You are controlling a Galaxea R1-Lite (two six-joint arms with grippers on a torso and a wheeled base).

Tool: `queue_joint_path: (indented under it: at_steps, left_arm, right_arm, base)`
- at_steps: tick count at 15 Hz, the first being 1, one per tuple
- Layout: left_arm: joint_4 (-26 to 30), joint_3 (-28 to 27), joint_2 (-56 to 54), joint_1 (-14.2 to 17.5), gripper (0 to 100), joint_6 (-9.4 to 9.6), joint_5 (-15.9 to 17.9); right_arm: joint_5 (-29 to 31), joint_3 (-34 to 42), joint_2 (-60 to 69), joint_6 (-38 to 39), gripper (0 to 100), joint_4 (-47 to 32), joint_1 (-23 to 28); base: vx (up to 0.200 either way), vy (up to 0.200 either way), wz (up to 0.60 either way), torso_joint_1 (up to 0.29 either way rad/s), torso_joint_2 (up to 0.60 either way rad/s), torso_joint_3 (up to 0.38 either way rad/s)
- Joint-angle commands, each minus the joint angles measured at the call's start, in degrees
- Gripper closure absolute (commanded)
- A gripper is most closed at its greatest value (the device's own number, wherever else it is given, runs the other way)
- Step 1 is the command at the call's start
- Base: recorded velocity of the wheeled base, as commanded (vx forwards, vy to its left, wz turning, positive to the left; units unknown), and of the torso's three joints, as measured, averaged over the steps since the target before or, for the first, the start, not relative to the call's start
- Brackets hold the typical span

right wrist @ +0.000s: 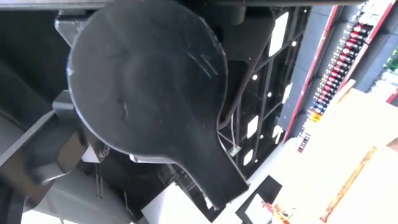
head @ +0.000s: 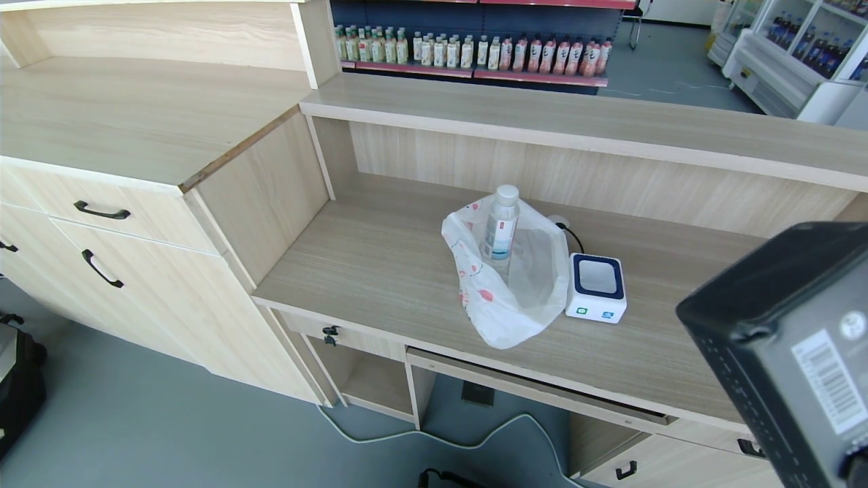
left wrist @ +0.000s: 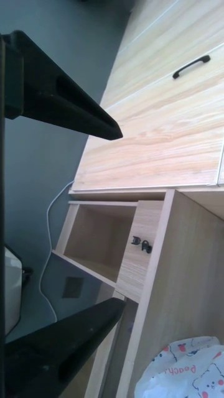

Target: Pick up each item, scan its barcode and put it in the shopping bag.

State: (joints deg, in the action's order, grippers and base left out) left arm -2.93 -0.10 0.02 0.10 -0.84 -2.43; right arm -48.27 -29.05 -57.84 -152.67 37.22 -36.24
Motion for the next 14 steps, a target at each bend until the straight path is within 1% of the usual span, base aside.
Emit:
queue_joint_path:
  at_steps: [1,6,9,14]
  left_arm:
    - [-0.1,0.0,0.0,0.0,0,-0.04,0.0]
    - [0.0,0.0,0.0,0.0,0,-0.04,0.0]
    - [-0.1,0.0,0.0,0.0,0,-0.04,0.0]
    - [-0.1,0.0,0.0,0.0,0,-0.04,0.0]
  right_arm:
    - [0.0,-0.2,0.3,0.0,100,0.1,0.1]
    - [0.0,0.4,1.3,0.0,100,-0.5,0.1]
    - [-0.2,0.6,3.1,-0.3,100,-3.6,0.6]
    - [-0.3,0.2,3.3,-0.3,100,-3.6,0.6]
  base:
    - [0.000,0.000,0.00,0.000,0.00,0.000]
    - [0.000,0.000,0.00,0.000,0.00,0.000]
    - [0.000,0.000,0.00,0.000,0.00,0.000]
    - [0.000,0.000,0.00,0.000,0.00,0.000]
